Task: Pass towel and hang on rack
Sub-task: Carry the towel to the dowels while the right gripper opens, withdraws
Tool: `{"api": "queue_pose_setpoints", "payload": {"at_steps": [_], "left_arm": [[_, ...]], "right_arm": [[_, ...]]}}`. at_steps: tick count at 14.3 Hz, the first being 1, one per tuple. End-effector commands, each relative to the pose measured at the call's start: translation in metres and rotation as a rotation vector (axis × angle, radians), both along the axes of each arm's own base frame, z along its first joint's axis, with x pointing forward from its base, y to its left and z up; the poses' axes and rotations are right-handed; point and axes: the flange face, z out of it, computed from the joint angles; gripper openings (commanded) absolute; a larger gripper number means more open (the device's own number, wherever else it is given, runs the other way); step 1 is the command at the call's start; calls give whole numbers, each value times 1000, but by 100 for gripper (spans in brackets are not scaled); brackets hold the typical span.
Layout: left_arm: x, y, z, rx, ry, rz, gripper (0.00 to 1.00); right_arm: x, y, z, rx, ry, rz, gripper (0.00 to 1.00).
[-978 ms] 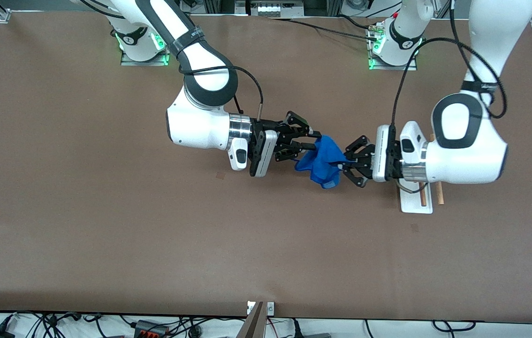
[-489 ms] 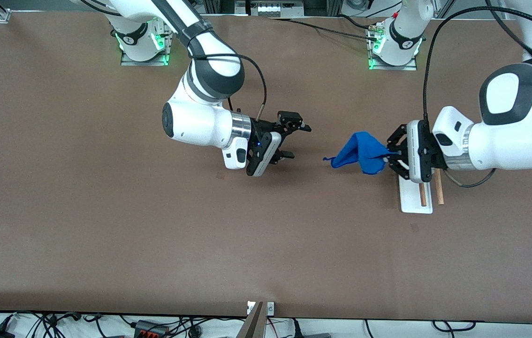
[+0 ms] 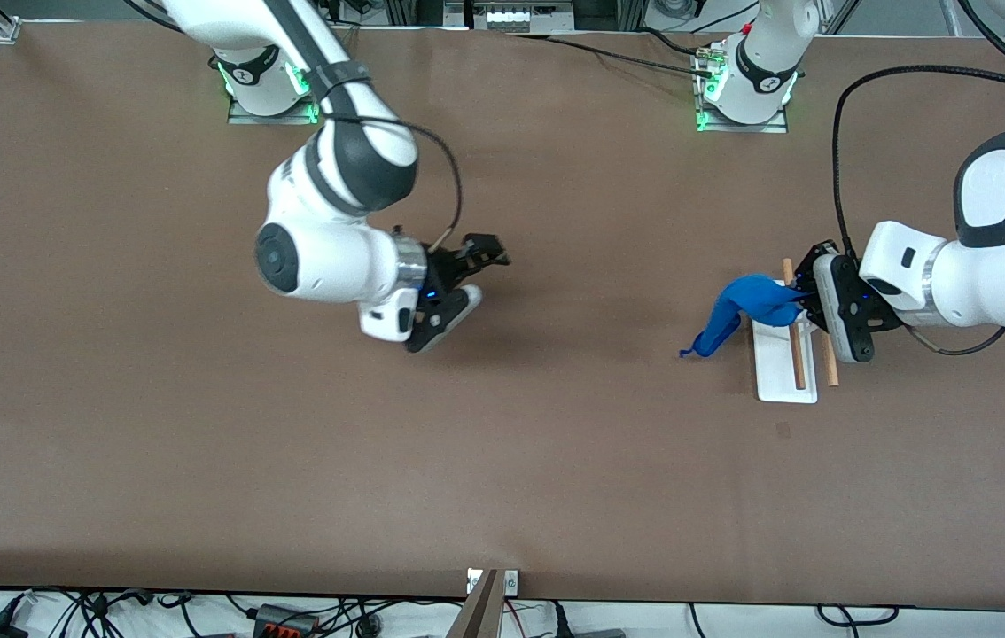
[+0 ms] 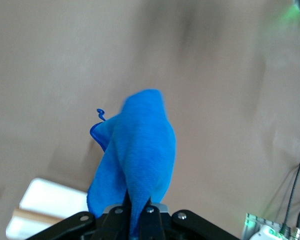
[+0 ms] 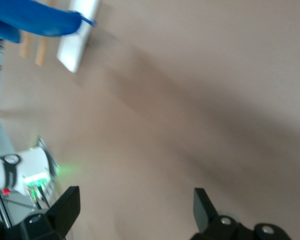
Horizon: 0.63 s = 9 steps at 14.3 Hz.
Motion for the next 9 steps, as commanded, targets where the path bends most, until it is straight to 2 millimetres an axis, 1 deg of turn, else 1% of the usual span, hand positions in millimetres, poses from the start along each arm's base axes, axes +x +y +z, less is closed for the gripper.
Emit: {"api": "queue_pose_setpoints", "payload": {"at_steps": [1, 2, 4, 5, 6, 7, 8, 9], "left_arm": [[-8, 40, 6, 52, 46, 69, 5], [-8, 56, 4, 54, 46, 84, 5], [-8, 67, 5, 82, 38, 75, 5], [-8, 75, 4, 85, 40, 87, 5], [-6, 79, 0, 85, 42, 93, 5], [-4, 87, -8, 80, 52, 104, 5], [-3, 101, -20, 74, 70, 125, 6], [-2, 103, -28, 70, 81, 127, 6]], "right_arm": [[9, -51, 6, -108, 74, -33, 100], [12, -67, 5, -155, 96, -53, 100], [16, -96, 1, -297, 118, -86, 100], [16, -104, 0, -356, 138, -108, 100], [18, -115, 1, -397, 150, -144, 100], [21, -126, 6, -422, 148, -169, 100], [23, -138, 8, -459, 145, -182, 100], [25, -148, 9, -493, 153, -211, 100]]}}
